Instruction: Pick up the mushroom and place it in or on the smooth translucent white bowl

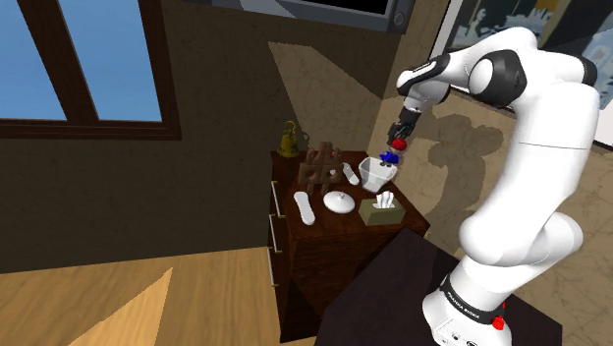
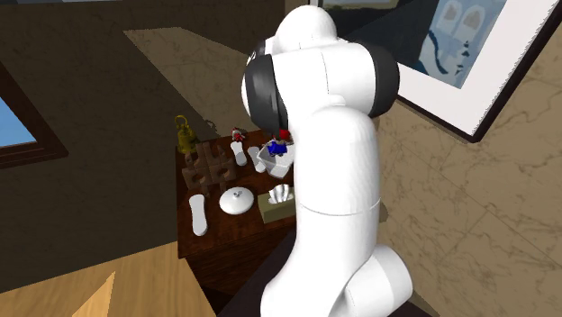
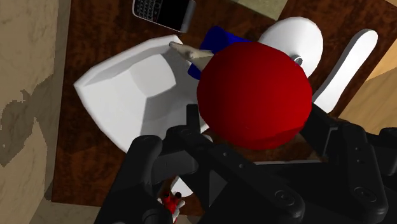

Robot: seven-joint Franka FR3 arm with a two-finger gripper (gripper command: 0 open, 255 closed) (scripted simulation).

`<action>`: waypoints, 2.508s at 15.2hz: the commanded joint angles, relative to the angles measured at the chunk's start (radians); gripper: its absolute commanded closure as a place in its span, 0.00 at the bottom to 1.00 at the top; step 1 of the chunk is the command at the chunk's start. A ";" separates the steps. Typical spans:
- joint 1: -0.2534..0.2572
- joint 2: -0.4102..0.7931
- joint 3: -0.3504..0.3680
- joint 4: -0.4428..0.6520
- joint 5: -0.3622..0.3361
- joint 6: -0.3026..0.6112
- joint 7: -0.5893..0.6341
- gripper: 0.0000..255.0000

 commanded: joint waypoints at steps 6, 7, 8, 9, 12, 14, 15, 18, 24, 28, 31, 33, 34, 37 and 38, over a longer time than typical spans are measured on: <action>-0.083 0.291 0.009 0.515 0.039 -0.232 -0.001 1.00; -0.100 0.348 0.013 0.618 0.044 -0.278 0.004 1.00; -0.120 0.413 0.018 0.738 0.049 -0.331 0.013 1.00; -0.154 0.525 0.028 0.944 0.057 -0.421 0.031 1.00; -0.146 0.512 0.028 0.881 0.057 -0.372 0.021 1.00; -0.142 0.509 0.027 0.847 0.058 -0.343 0.015 1.00; -0.140 0.507 0.027 0.831 0.059 -0.329 0.012 1.00; -0.135 0.507 0.028 0.789 0.061 -0.289 0.005 1.00; -0.129 0.516 0.030 0.725 0.066 -0.217 -0.010 1.00; -0.126 0.529 0.032 0.692 0.071 -0.174 -0.019 1.00; -0.125 0.542 0.034 0.672 0.075 -0.141 -0.025 1.00; -0.125 0.542 0.034 0.672 0.075 -0.141 -0.025 1.00; -0.125 0.542 0.034 0.672 0.075 -0.141 -0.025 1.00; -0.125 0.542 0.034 0.672 0.075 -0.141 -0.025 1.00; -0.125 0.542 0.034 0.672 0.075 -0.141 -0.025 1.00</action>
